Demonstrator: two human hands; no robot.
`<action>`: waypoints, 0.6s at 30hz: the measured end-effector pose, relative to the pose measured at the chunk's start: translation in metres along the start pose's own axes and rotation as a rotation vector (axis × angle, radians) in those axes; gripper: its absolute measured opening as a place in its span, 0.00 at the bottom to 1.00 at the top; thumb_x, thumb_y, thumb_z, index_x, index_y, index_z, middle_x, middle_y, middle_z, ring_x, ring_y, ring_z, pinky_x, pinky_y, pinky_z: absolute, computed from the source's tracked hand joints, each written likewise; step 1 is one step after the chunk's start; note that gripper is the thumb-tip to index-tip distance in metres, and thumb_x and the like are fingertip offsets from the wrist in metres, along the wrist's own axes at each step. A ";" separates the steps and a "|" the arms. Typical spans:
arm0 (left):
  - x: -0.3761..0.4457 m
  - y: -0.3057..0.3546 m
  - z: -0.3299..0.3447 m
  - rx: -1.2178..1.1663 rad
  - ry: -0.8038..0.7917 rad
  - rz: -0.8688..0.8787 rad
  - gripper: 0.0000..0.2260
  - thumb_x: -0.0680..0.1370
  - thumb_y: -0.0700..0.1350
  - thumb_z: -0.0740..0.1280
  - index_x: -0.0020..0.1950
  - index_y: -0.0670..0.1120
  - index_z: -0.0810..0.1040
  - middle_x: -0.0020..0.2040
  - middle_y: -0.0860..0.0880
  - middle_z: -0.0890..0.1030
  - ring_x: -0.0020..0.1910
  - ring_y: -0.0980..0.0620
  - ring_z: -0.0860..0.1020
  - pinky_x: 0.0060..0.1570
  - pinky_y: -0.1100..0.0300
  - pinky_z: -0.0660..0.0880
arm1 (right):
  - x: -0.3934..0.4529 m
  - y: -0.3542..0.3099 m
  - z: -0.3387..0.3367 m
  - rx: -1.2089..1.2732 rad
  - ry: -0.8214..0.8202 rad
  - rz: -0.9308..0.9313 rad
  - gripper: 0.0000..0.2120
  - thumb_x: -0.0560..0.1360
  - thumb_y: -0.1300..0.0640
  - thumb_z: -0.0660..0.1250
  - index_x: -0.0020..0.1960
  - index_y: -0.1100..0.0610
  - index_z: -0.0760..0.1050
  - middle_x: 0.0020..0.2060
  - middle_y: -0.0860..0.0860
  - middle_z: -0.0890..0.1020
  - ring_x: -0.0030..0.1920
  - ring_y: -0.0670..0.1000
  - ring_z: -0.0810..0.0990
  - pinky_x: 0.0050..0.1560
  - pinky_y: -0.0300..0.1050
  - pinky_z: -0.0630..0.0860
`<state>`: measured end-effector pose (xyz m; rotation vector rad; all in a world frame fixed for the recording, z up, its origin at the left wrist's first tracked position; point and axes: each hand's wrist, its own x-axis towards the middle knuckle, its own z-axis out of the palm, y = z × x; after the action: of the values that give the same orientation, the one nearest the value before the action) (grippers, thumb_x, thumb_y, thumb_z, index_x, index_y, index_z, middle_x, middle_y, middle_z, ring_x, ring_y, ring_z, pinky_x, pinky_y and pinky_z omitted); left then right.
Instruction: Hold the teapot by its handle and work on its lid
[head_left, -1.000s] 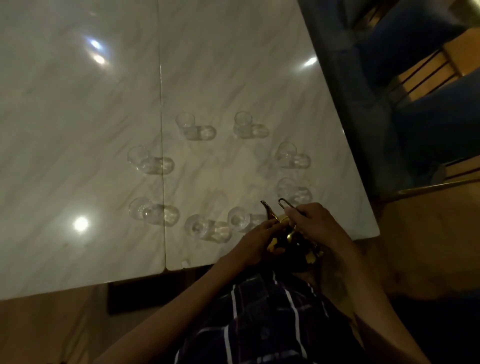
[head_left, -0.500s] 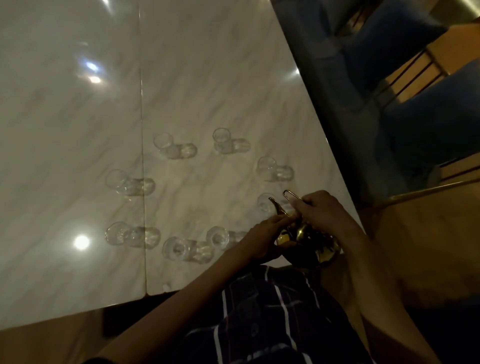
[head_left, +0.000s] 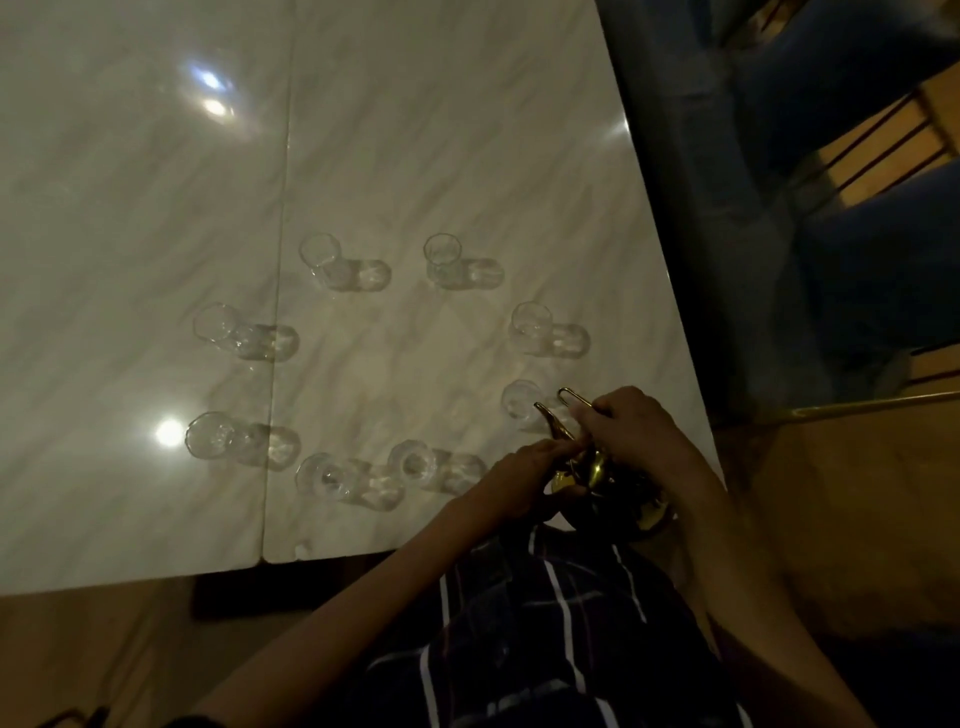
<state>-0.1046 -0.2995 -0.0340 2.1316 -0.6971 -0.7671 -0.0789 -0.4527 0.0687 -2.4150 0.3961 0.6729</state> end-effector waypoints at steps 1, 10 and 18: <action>0.001 0.000 0.000 -0.007 0.009 -0.002 0.28 0.78 0.53 0.68 0.76 0.57 0.62 0.71 0.47 0.72 0.64 0.48 0.76 0.58 0.47 0.77 | 0.002 0.001 -0.001 -0.002 -0.006 -0.004 0.22 0.79 0.44 0.62 0.38 0.60 0.81 0.31 0.54 0.80 0.34 0.52 0.79 0.35 0.42 0.71; 0.007 -0.001 0.002 -0.044 0.037 -0.015 0.28 0.79 0.53 0.67 0.77 0.56 0.62 0.70 0.46 0.73 0.64 0.48 0.76 0.59 0.49 0.77 | 0.015 0.003 -0.001 -0.037 -0.019 -0.023 0.24 0.79 0.44 0.62 0.39 0.64 0.81 0.33 0.59 0.82 0.33 0.52 0.77 0.33 0.42 0.69; 0.010 -0.002 0.001 -0.027 0.012 -0.026 0.28 0.79 0.54 0.67 0.77 0.56 0.61 0.72 0.46 0.71 0.65 0.47 0.76 0.59 0.49 0.76 | 0.016 0.004 -0.003 -0.041 -0.037 -0.012 0.25 0.79 0.43 0.61 0.39 0.64 0.80 0.29 0.53 0.77 0.31 0.50 0.75 0.33 0.42 0.68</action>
<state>-0.0980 -0.3059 -0.0392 2.1226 -0.6506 -0.7734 -0.0662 -0.4592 0.0597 -2.4380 0.3563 0.7257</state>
